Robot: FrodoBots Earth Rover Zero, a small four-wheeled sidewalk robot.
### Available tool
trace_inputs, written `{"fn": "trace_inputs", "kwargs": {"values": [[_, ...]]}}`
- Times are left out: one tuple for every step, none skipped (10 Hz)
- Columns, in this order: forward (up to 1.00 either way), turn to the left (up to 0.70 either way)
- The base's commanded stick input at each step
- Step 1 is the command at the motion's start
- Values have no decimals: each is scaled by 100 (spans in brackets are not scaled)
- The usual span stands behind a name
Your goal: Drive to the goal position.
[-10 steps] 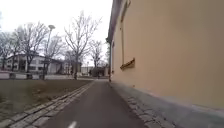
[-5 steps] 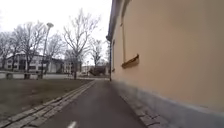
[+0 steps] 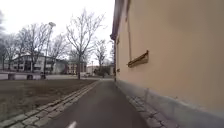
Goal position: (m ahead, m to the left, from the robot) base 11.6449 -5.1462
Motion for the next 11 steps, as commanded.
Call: {"fn": "trace_inputs", "kwargs": {"values": [[70, 35], [70, 35], [70, 35], [70, 0], [70, 0], [70, 0], [70, 0], [70, 0], [70, 0], [70, 0], [70, 0]]}}
